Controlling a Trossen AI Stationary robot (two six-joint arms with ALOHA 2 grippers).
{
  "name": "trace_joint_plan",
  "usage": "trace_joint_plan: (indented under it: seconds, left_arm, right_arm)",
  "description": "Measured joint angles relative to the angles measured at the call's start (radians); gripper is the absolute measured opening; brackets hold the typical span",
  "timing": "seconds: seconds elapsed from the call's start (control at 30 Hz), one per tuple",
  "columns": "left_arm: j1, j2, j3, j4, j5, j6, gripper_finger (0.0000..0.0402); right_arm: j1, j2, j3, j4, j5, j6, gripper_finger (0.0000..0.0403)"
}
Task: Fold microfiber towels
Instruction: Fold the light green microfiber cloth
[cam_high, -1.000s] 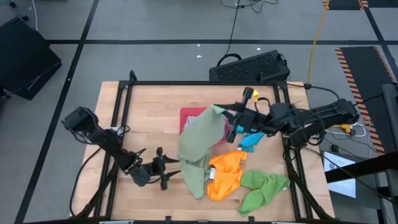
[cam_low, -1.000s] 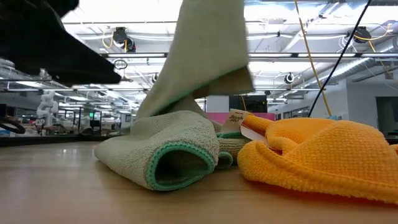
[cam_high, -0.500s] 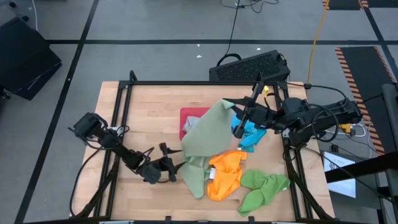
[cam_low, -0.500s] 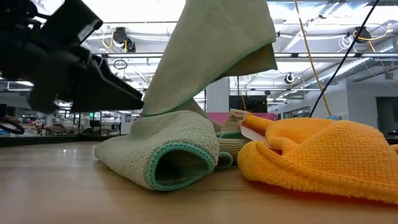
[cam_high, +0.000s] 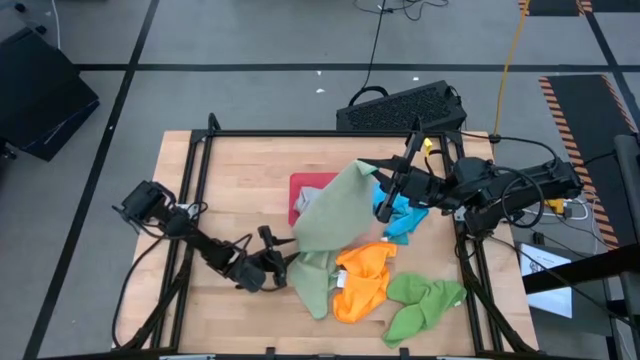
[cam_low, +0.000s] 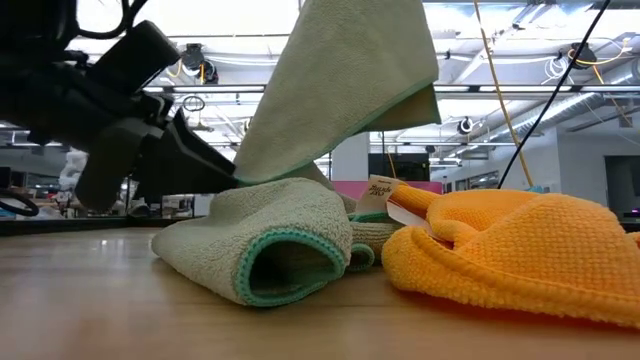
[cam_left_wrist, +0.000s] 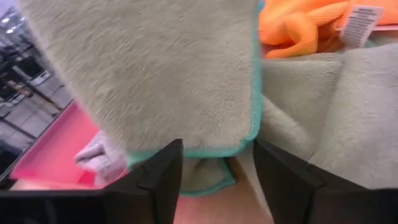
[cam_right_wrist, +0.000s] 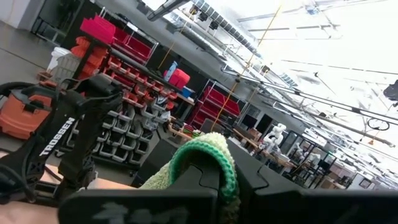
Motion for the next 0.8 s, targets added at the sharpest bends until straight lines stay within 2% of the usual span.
trace_joint_plan:
  seconds: [0.1, 0.23, 0.4, 0.57, 0.6, 0.7, 0.8]
  left_arm:
    - [0.012, 0.000, 0.014, 0.000, 0.053, 0.032, 0.0154]
    - [0.006, -0.013, 0.039, -0.003, 0.062, 0.086, 0.0091]
    - [-0.048, -0.140, 0.058, -0.072, 0.033, 0.188, 0.0012]
    - [-0.107, -0.368, 0.057, -0.241, -0.153, 0.200, 0.0011]
    - [-0.114, -0.414, 0.057, -0.248, -0.165, 0.201, 0.0011]
    - [-0.123, -0.520, 0.057, -0.185, -0.133, 0.224, 0.0008]
    - [-0.117, -0.553, 0.057, -0.074, -0.032, 0.284, 0.0018]
  right_arm:
    - [0.000, 0.000, 0.000, -0.002, 0.000, 0.016, 0.0002]
    - [0.000, 0.003, 0.000, -0.011, 0.000, 0.059, 0.0002]
    - [0.022, 0.025, 0.000, -0.061, 0.003, 0.123, 0.0002]
    - [0.068, 0.057, 0.000, -0.099, 0.003, 0.198, 0.0002]
    - [0.078, 0.065, 0.000, -0.101, 0.003, 0.213, 0.0002]
    - [0.104, 0.098, 0.000, -0.098, 0.031, 0.245, 0.0002]
    - [0.123, 0.147, 0.000, -0.092, 0.129, 0.257, 0.0002]
